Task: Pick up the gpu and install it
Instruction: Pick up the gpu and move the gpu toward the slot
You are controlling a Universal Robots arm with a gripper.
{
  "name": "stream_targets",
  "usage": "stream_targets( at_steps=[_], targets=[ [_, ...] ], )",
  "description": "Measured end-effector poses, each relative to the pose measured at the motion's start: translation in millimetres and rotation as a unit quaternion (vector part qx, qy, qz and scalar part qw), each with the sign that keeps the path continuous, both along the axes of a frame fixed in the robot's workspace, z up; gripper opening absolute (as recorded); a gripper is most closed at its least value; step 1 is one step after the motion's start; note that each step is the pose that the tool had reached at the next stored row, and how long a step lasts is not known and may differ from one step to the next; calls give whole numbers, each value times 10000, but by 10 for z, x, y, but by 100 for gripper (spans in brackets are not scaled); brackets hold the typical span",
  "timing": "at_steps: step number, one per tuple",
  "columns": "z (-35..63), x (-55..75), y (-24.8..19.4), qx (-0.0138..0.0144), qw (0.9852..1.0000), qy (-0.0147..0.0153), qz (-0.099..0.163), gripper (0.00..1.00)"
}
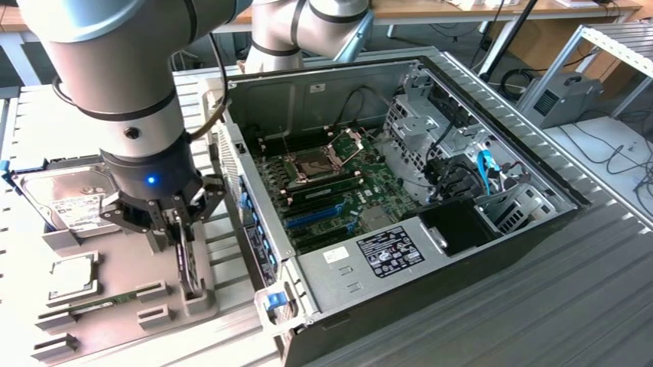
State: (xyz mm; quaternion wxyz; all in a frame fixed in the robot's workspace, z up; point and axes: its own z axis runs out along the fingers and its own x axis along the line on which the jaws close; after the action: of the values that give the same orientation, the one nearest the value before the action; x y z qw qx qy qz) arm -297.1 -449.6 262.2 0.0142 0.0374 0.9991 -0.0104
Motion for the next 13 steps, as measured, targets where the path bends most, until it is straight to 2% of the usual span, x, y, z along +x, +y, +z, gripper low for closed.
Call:
stream_targets(
  at_steps=[13],
  targets=[
    [64,0,0,0,10000,0,0,26]
  ],
)
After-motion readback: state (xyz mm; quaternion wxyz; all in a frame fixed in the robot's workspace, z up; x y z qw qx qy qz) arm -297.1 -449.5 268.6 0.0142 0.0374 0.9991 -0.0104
